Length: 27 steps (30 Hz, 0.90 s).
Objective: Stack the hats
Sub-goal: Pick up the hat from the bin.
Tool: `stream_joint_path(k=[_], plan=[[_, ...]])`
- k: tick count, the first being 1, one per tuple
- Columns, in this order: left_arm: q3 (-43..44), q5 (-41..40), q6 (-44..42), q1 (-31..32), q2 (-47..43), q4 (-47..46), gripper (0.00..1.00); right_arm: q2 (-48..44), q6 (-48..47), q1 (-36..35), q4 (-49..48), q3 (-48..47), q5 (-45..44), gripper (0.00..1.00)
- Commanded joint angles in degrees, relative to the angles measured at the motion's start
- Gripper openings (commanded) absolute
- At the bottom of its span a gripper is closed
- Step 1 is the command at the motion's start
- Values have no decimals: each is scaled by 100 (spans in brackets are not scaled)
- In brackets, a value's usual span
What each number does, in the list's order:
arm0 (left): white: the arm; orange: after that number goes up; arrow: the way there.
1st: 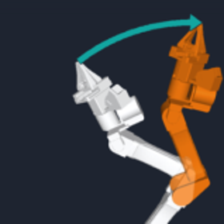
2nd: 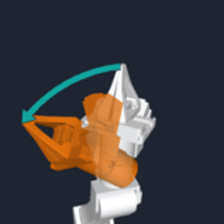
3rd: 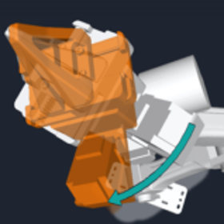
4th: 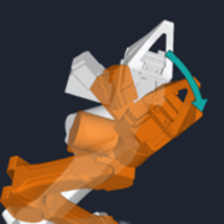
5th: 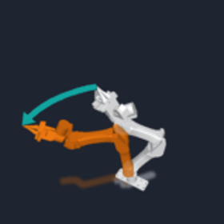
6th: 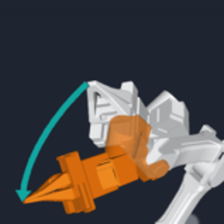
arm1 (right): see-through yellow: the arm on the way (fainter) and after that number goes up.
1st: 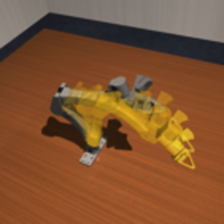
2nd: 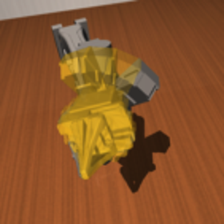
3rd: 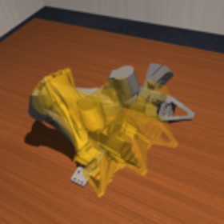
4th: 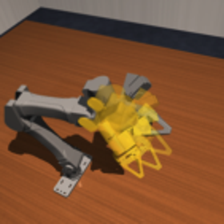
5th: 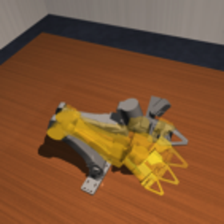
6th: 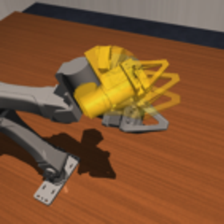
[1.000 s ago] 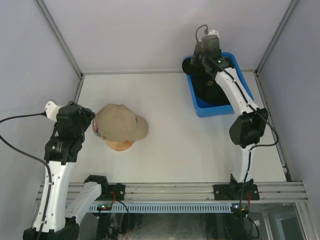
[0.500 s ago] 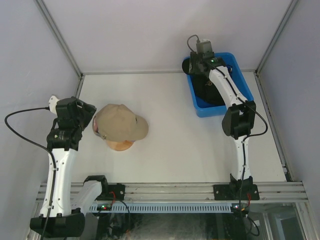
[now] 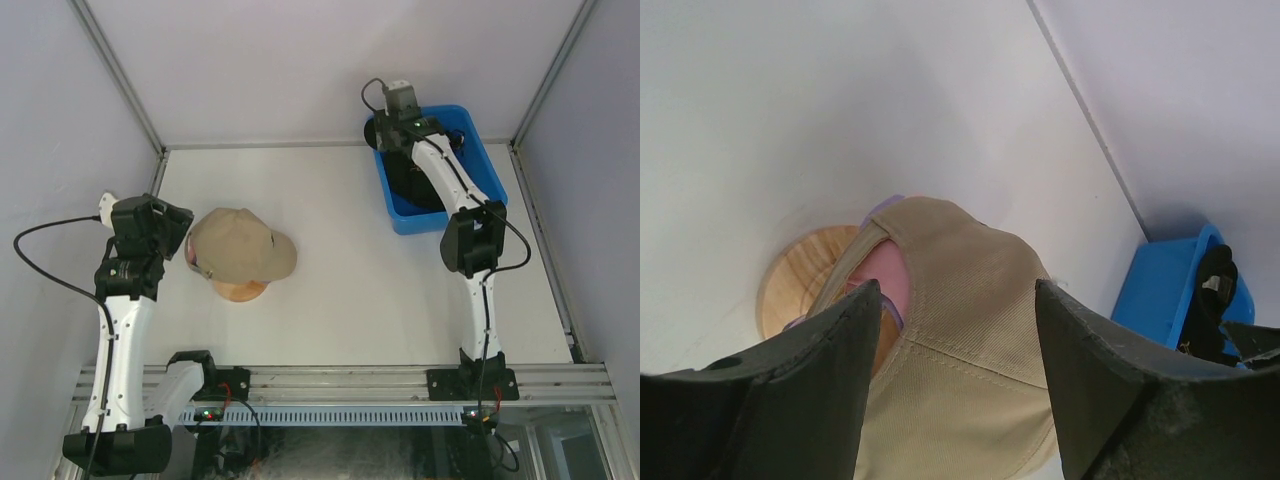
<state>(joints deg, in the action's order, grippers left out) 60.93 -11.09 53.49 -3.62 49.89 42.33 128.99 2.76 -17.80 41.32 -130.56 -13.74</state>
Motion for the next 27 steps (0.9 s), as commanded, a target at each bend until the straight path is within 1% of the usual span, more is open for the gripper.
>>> stream_joint_path(k=[1,5,17,24,27], plan=[[-96,170,94,-70,-28,-247,67,94,-324,-112,-192,-44,-206,57],[-116,206,109,-91,-29,-269,67,157,-450,-149,-195,-48,-283,57],[-157,300,194,-113,44,-365,66,502,-1015,-140,-544,-169,-1006,58],[-160,380,221,-128,93,-407,66,612,-1044,-39,-483,-164,-1012,59],[-177,421,263,-126,75,-435,66,430,-1031,-73,-596,123,-1028,59]])
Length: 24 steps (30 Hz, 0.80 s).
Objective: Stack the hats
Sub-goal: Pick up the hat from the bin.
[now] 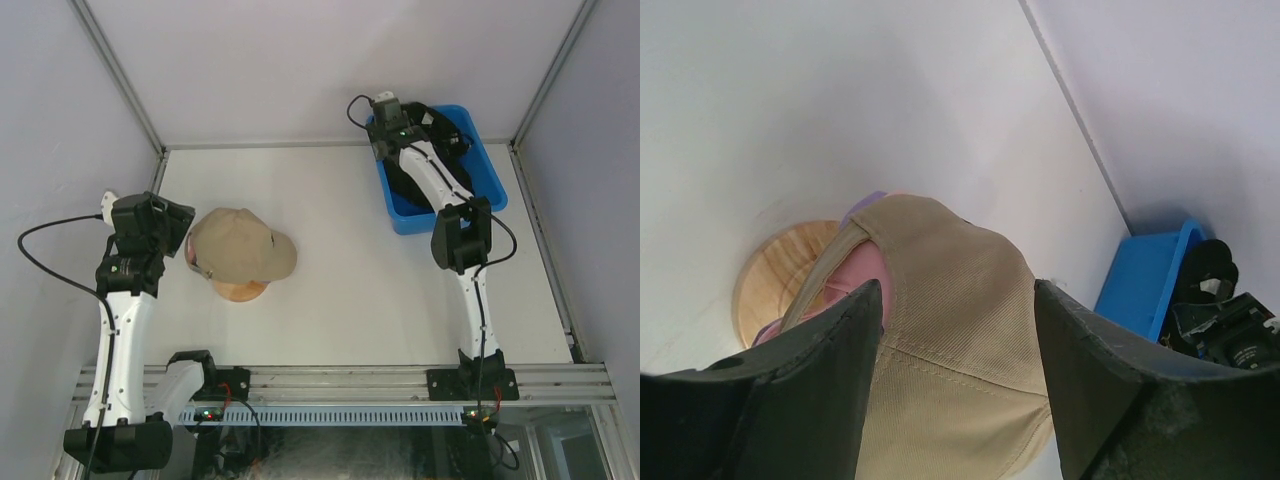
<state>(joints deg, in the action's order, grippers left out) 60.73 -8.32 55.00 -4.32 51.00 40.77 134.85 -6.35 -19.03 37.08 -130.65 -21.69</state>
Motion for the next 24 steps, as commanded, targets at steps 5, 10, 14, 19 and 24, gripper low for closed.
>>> stream_joint_path(k=[5,10,14,19,24], plan=[[-179,177,133,-58,-75,-298,66,-449,-217,-48,-465,656,-419,58],[-227,181,142,-61,-71,-335,66,-450,-288,-37,-628,760,-552,59],[-266,222,151,-61,-39,-397,66,-241,-320,18,-703,530,-781,59],[-285,230,151,-63,-9,-425,66,20,-522,38,-1085,216,-1082,59],[-328,235,158,-61,5,-452,66,207,-498,115,-1194,128,-970,56]])
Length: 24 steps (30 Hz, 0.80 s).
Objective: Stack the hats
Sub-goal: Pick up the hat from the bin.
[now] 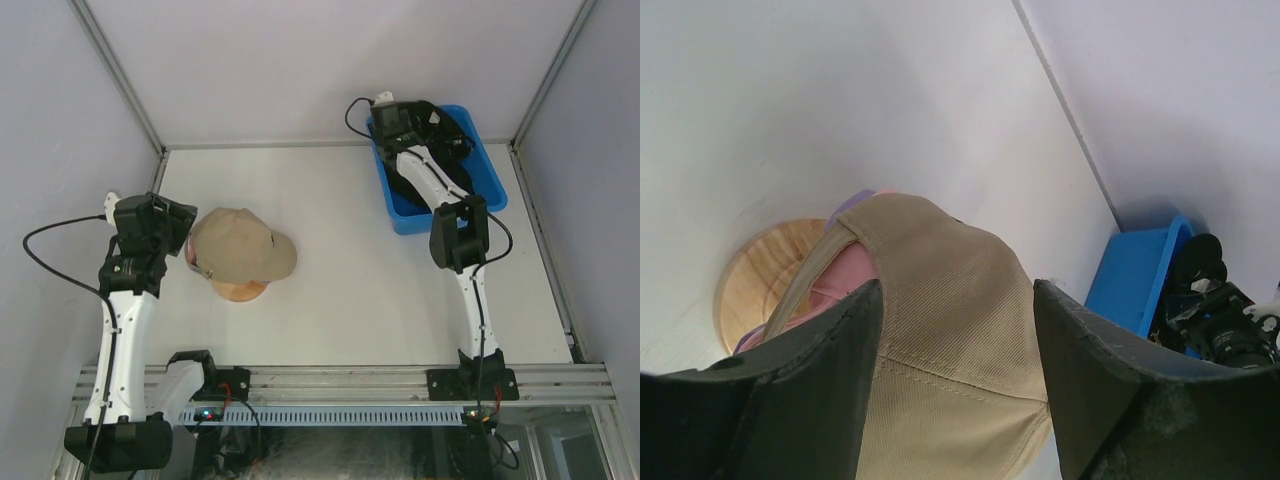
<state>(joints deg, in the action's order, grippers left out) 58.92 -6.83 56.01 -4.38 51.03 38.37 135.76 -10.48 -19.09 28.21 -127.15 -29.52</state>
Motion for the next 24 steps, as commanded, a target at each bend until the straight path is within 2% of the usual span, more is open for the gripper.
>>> stream_joint_path(k=[1,4,6,8,10,18,24], plan=[[-164,85,65,-54,-16,-216,66,146,-53,137,-307,-222,-181,54],[-204,95,69,-62,-47,-207,66,234,60,189,-288,-222,-140,47],[-209,86,76,-71,-58,-192,66,257,146,255,-249,-227,-1,32],[-221,78,93,-66,-84,-174,66,231,232,310,-189,-253,112,11],[-244,88,115,-67,-102,-172,66,178,277,334,-154,-255,176,0],[-321,69,230,-66,-317,-174,65,-390,403,257,-117,-149,186,0],[-233,26,166,-63,-517,-91,65,-1246,232,-9,-482,388,-82,0]])
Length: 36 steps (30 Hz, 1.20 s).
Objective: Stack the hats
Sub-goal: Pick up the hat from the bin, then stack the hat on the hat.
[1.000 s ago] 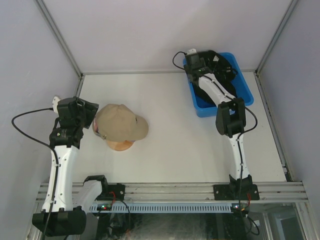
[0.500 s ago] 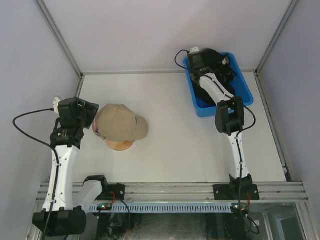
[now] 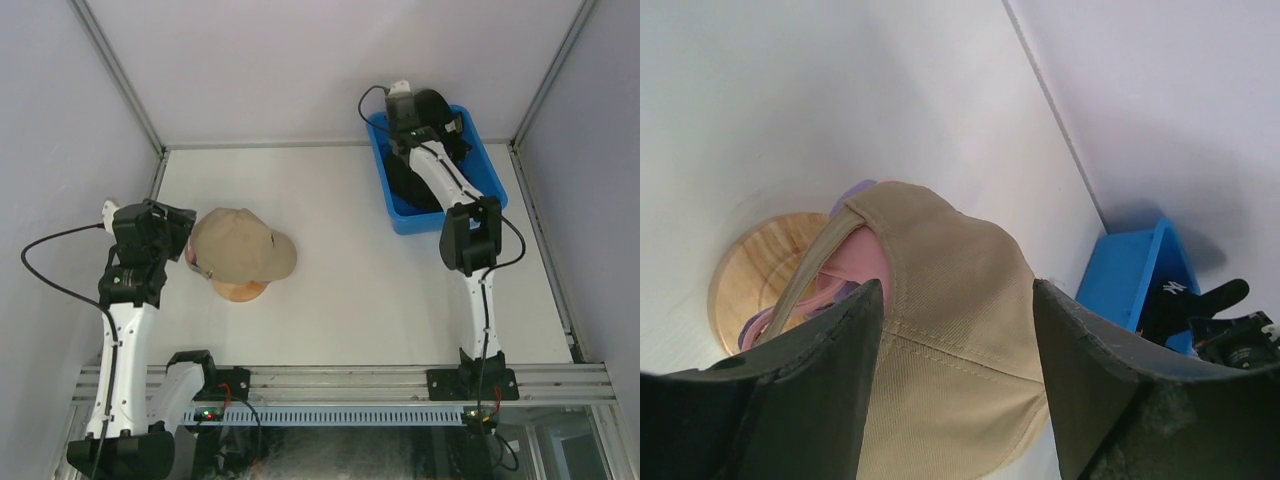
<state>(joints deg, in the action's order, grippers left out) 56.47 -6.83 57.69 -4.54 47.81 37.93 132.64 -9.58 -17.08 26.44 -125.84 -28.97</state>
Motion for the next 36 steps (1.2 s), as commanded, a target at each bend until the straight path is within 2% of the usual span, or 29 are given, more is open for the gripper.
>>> stream_joint_path(k=[1,9,14,18,20,26,32,36], plan=[[20,37,-3,-52,-235,-56,65,-1121,105,-266,-399,378,-162,0],[66,373,147,-49,-527,-198,66,-2609,181,-813,-914,1409,14,0],[30,656,266,-53,-712,-347,66,-3610,802,-1307,-1037,2021,564,0],[-174,1056,505,-53,-852,-690,67,-4344,1597,-1575,-1298,2542,1190,0],[-400,1335,690,-53,-913,-979,67,-4674,2130,-1596,-1503,2794,1793,0],[-1007,2195,1456,-24,-1026,-2251,67,-5576,3638,-1588,-2672,3796,3039,0],[-1293,2747,1920,170,-1005,-3214,67,-5896,5396,-1377,-3983,4291,3900,0],[-1285,3041,2253,397,-880,-3749,68,-5853,6408,-1364,-4988,4436,4100,0]])
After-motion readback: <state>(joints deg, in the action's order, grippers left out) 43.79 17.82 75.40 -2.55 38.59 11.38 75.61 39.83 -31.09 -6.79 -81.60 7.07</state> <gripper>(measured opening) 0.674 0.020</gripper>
